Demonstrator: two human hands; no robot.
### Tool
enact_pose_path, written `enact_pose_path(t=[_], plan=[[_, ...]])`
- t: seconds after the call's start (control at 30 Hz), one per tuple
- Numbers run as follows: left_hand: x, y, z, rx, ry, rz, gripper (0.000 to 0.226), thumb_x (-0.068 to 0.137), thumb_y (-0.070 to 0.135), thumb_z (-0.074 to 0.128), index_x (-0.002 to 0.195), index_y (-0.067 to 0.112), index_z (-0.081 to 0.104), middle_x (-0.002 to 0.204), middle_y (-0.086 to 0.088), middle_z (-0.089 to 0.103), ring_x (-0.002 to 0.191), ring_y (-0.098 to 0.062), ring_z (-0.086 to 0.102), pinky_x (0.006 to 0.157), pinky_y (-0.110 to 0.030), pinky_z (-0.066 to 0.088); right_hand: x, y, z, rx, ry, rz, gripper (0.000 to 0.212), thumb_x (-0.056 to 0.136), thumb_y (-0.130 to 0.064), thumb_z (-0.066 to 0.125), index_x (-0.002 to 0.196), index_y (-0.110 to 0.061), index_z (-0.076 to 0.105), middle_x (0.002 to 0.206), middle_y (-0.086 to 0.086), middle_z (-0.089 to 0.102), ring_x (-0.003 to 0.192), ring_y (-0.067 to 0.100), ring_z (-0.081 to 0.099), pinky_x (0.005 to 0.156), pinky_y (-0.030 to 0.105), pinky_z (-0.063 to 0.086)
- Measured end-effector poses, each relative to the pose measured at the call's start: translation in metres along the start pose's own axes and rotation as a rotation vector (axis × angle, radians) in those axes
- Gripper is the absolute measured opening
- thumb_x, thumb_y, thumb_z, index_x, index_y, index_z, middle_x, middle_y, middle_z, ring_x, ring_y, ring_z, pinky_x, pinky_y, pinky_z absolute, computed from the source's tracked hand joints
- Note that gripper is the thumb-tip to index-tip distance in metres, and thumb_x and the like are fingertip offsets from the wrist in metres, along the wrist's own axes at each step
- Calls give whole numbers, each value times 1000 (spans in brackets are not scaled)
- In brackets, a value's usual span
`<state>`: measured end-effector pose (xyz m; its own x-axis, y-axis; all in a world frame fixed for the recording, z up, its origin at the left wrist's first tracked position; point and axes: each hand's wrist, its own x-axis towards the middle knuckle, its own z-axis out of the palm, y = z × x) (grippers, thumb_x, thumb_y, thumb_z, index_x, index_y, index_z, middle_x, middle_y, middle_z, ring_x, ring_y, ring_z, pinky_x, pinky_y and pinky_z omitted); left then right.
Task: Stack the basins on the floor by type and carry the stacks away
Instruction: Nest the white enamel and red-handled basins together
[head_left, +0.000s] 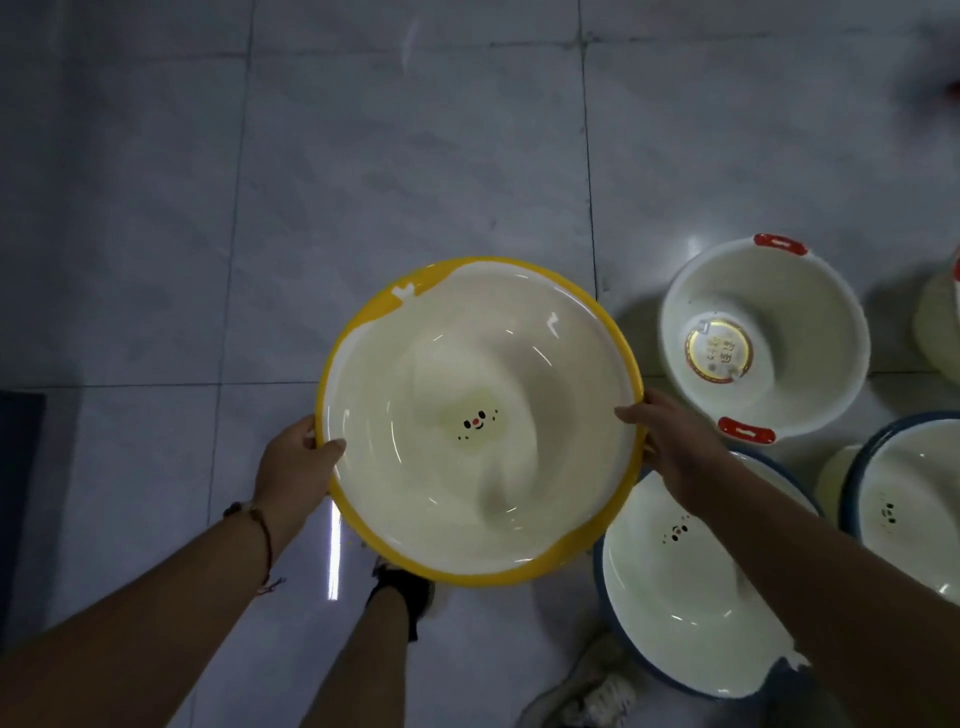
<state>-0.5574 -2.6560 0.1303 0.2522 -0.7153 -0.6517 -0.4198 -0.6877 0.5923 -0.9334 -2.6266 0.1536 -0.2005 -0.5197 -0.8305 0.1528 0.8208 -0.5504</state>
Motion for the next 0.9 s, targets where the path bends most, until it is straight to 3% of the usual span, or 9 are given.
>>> enact_pose_path(t=[0.13,0.27,0.37,0.43,0.53,0.6,0.77,0.9], plan=[[54,7,7,-54,-77,-42,27,96,7,61,95,35,65,95,1,70,90,-31,67,81,-50,58,41,-19,15,-34,61,-4,39,87,-3,58,125,-16,60,112,8,66,104,28,60,76,36,50],[103,7,13,-68,-114,-58,25,96,8,60,101,31,64,97,-1,70,88,-28,68,81,-46,58,80,-28,39,-71,122,2,30,89,-3,58,116,-16,60,103,8,65,93,25,61,68,34,49],[136,-2,18,0,-135,-38,32,95,10,61,90,42,63,92,3,71,90,-30,68,83,-46,58,111,-16,54,-93,197,-6,26,89,-8,59,114,-13,61,99,7,65,87,23,61,68,35,51],[153,-14,23,74,-137,-35,29,93,12,63,87,39,65,89,5,72,89,-29,68,86,-45,57,128,0,63,-107,242,-16,28,85,-11,62,113,-13,62,104,10,66,92,27,62,77,42,54],[168,-31,34,197,-136,-29,20,93,16,64,107,29,69,92,8,70,90,-27,66,86,-40,54,145,27,73,-64,284,12,36,84,-10,63,120,-15,61,110,7,64,96,24,61,74,38,51],[173,-39,41,294,-124,3,25,92,21,65,116,26,68,101,6,69,96,-23,64,88,-37,52,153,42,75,-24,289,25,42,86,-7,62,126,-17,58,112,4,63,93,17,60,68,32,48],[184,-47,59,465,-114,51,25,93,28,61,118,26,66,104,6,68,96,-23,63,86,-38,51,172,71,70,-129,316,-2,50,84,-12,66,130,-22,50,120,2,58,99,19,58,67,30,47],[189,-51,68,498,-124,55,24,93,32,57,117,31,56,95,2,70,88,-29,68,81,-47,58,182,91,61,-223,258,22,79,85,-11,67,150,-29,26,126,-3,49,105,20,51,74,33,45]])
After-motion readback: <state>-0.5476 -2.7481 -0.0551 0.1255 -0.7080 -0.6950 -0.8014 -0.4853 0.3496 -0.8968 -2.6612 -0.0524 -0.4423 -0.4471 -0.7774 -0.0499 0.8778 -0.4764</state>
